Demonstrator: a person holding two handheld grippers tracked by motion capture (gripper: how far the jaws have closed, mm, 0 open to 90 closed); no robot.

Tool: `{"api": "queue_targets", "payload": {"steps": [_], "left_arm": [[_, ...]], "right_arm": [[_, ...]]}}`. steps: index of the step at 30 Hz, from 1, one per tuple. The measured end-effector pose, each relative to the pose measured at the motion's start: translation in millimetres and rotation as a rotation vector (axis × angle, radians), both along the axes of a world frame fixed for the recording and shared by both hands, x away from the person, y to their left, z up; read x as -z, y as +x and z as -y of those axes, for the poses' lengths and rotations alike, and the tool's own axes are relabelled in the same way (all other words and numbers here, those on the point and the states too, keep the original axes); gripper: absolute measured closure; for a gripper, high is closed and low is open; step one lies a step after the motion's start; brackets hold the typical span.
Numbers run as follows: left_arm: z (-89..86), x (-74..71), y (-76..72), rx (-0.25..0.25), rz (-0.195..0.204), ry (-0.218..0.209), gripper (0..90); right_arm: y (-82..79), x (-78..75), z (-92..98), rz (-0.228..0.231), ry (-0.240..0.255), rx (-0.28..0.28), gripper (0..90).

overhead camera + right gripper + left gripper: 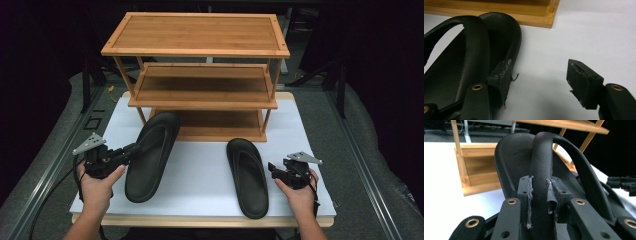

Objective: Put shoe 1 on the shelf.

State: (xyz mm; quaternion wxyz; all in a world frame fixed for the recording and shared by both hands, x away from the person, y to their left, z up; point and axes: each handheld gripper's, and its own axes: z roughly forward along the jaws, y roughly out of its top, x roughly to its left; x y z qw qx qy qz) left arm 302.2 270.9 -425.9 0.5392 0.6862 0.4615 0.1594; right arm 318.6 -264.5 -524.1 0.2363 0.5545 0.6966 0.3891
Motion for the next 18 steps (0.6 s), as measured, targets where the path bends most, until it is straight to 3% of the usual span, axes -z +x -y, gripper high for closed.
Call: {"api": "queue_targets", "payload": {"steps": [4, 18], "left_arm": [[-1.4, -6.9, -1.3, 0.008, 0.004, -0.018, 72.0], [-1.4, -26.8, -11.3, 0.031, 0.034, -0.005, 72.1]], "right_arm": [[0.0, -0.1, 0.1, 0.002, 0.002, -0.002, 36.3], [0.0, 0.0, 0.0, 0.002, 0.0, 0.0, 36.3]]}}
